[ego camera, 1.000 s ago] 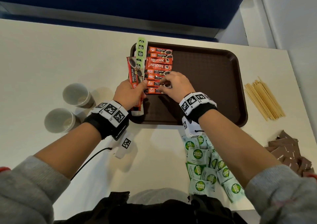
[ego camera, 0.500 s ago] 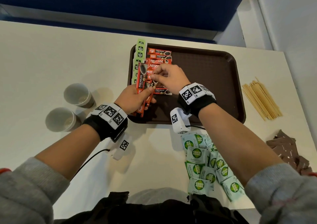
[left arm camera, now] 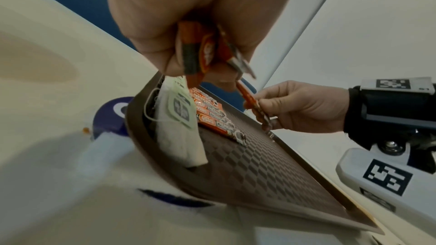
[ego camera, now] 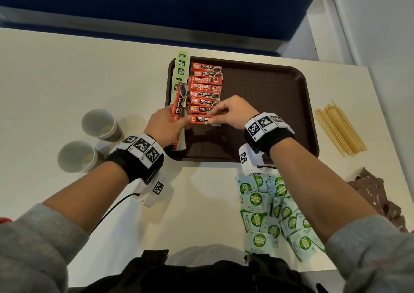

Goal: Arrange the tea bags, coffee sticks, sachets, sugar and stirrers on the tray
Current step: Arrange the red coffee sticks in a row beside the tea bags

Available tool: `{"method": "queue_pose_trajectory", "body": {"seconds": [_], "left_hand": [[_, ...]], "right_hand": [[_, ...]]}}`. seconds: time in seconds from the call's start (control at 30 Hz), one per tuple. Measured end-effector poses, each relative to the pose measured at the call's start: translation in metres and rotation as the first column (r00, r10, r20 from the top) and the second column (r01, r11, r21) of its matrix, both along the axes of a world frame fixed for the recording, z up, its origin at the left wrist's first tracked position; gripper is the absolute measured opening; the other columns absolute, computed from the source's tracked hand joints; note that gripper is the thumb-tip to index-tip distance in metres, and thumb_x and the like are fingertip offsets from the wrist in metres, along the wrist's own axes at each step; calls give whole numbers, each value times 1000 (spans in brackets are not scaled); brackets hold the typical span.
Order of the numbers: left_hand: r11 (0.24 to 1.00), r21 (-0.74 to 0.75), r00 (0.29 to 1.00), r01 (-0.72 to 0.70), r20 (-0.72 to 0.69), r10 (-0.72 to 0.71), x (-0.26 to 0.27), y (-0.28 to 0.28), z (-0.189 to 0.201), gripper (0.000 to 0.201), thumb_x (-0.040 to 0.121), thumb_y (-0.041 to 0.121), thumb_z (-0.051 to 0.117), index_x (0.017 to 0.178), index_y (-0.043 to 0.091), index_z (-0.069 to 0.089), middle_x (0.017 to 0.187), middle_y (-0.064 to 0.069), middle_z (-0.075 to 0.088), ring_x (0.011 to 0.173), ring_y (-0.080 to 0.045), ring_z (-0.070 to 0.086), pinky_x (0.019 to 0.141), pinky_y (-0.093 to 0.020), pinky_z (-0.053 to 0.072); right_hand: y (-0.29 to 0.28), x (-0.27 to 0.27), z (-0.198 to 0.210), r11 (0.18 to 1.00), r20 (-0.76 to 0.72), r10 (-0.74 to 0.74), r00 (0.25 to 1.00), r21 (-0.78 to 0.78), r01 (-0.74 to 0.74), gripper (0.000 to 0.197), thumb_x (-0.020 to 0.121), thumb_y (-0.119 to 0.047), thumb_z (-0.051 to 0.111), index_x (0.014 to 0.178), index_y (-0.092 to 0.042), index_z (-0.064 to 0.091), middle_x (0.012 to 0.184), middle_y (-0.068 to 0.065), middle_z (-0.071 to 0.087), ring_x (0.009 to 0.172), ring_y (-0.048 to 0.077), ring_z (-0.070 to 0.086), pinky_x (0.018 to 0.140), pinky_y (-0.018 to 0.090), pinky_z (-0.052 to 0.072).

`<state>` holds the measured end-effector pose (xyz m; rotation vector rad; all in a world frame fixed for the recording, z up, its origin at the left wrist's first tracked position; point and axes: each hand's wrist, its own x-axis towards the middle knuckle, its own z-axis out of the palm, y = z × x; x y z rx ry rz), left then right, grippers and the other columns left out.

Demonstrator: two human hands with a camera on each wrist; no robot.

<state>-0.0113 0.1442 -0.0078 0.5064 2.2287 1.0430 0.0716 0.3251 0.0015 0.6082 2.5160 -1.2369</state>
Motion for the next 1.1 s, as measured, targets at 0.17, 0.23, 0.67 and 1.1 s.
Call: {"method": "queue_pose_trajectory", "body": {"seconds": [0.17,0.23,0.67,1.1], "left_hand": [[995,-35,993,-95,-76,93,-4,-3,-3,28,93,34,56,117,21,63,114,-5,68,104,-25,63,91,-34,48],[992,-37,990,-117,-78,114,-6,-4,-2,29,94,33,56,118,21,63,117,-5,67,106,-25,63,94,-37,49],[995,-30,994,-93,-64,91,-2,-1,0,30,94,34,55,119,18,62,116,-5,67,106,-24,62,92,-34,47],[995,-27,994,-100,-56,99,-1,-2,0,30,94,34,55,119,19,62,116,-5,67,104,-23,62,85,-29,44]], "right_hand": [[-2,3,-5,986,115,56,992,153,-73,25,79,-22,74,103,-16,72,103,0,68,94,8,56,82,19,41],[-3,4,-10,978,139,56,989,190,-82,26,79,-21,75,104,-16,72,100,0,68,91,6,55,81,19,41],[-8,3,-25,896,112,50,992,435,-95,34,75,-33,76,108,-29,68,116,0,57,109,18,52,86,30,39],[-22,-2,-26,916,109,98,989,379,-133,30,79,-26,74,109,-23,69,113,-1,60,102,15,58,90,33,50]]}}
